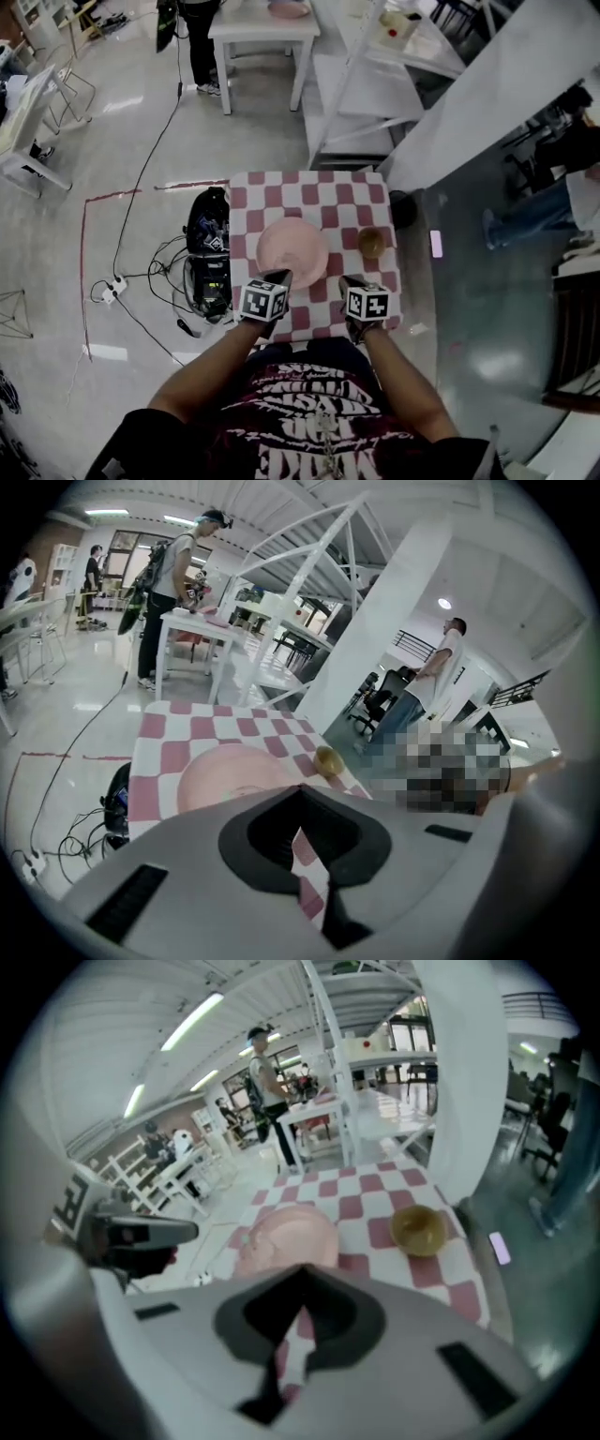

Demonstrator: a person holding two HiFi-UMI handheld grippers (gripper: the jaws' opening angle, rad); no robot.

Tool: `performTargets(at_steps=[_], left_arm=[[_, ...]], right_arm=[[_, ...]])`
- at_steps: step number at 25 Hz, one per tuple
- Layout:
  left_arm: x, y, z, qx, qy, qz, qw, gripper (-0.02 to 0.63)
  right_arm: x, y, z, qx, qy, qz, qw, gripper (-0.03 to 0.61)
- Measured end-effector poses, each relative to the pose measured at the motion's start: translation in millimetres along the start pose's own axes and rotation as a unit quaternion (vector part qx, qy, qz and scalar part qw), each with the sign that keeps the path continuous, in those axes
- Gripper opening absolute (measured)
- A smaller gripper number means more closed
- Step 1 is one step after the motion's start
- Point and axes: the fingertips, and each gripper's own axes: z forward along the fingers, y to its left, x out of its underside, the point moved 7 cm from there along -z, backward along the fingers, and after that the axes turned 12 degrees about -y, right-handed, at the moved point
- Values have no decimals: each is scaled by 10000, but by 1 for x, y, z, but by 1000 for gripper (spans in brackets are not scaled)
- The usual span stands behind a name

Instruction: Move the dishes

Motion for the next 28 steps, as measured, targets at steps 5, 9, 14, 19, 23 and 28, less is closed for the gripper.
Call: performTargets(at_steps=[5, 9, 14, 19, 23, 28], left_arm=[[-4, -30, 24, 180, 127, 233, 9995, 26], [-5, -43, 40, -24, 161, 189, 9997, 26], [5, -69, 66, -249, 246, 3, 9994, 26], [12, -101, 101, -354, 359, -106, 9987, 26], [17, -119, 133, -431, 403, -214, 9980, 26], [24, -136, 171, -575, 493, -367, 9964, 26]], right_arm=[[12, -34, -32, 162, -6, 408, 9990, 34], [19, -65, -42, 181, 30, 498, 9986, 34], [19, -110, -49, 53, 119, 611, 9980, 34], [18, -153, -52, -146, 212, 603, 9979, 34], [18, -182, -54, -316, 313, 622, 9971, 34], [18, -210, -62, -441, 466, 447, 9969, 34]])
